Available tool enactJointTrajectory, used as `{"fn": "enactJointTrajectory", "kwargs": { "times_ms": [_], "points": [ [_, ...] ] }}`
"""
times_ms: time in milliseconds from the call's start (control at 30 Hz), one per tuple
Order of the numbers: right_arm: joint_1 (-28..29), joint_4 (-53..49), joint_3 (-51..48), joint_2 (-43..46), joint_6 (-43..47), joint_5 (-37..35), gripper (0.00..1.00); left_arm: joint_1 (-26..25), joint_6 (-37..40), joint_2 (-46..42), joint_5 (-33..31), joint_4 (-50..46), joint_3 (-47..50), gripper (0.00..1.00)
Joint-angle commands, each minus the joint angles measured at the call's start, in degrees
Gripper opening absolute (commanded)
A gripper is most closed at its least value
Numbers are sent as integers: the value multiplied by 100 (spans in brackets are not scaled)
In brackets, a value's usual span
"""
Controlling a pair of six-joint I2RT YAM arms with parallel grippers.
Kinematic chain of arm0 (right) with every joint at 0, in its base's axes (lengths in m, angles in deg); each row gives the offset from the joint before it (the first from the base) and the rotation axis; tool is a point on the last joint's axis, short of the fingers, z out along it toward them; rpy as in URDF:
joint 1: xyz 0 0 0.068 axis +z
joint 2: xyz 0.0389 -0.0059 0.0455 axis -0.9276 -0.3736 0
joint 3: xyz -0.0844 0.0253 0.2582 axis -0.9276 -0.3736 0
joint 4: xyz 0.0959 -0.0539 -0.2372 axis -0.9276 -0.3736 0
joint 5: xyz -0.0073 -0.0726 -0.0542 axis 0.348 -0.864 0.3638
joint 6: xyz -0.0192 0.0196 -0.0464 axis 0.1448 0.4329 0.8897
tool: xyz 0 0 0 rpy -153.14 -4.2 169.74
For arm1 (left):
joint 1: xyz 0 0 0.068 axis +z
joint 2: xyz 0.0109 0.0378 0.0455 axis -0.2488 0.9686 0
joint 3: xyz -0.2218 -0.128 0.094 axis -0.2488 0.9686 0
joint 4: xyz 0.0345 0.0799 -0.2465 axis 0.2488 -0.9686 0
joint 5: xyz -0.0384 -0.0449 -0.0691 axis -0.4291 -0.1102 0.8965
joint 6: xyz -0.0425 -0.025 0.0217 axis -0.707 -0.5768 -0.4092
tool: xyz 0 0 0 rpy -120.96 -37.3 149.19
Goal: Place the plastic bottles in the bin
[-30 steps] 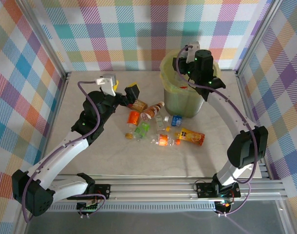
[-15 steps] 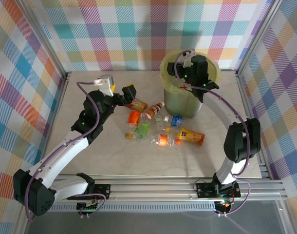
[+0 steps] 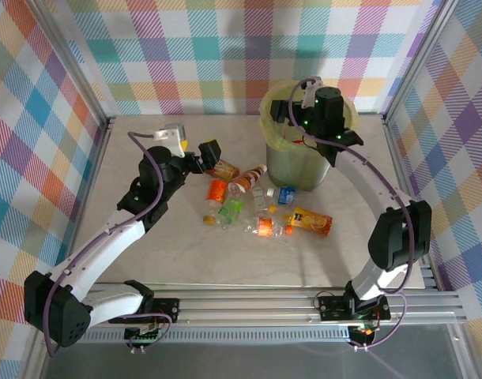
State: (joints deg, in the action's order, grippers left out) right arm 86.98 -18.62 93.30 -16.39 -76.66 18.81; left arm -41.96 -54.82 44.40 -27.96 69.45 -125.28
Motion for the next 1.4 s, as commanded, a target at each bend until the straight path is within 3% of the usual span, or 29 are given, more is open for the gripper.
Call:
{"fn": "enactJointTrajectory", "kwargs": {
  "times_ms": [0, 167, 267, 567, 833, 1067, 1367],
  "points": [
    [-20, -917, 575, 441, 58, 20, 99, 66, -34, 37, 125, -405, 30, 100],
    [-24, -2918, 1514, 538, -93, -160, 100, 106, -46, 182, 309, -1257, -86, 100],
    [-25, -3625, 1556, 725, -261, -365, 100, 148, -55, 384, 391, -1715, -185, 100],
    [-22, -4053, -77, 2084, -863, -1264, 99, 285, -266, 1063, 1207, -2059, -329, 100],
    [-24, -4395, -1189, 3214, -1500, -2297, 100, 131, 114, 1715, 1968, -2167, -948, 100],
    [-20, -4565, -1443, 3505, -1853, -2824, 100, -322, 720, 2635, 1519, -2776, -1748, 100],
    [-20, -4307, -1668, 3451, -1947, -2875, 100, -704, 1473, 3588, 602, -3178, -2540, 100]
  ]
}}
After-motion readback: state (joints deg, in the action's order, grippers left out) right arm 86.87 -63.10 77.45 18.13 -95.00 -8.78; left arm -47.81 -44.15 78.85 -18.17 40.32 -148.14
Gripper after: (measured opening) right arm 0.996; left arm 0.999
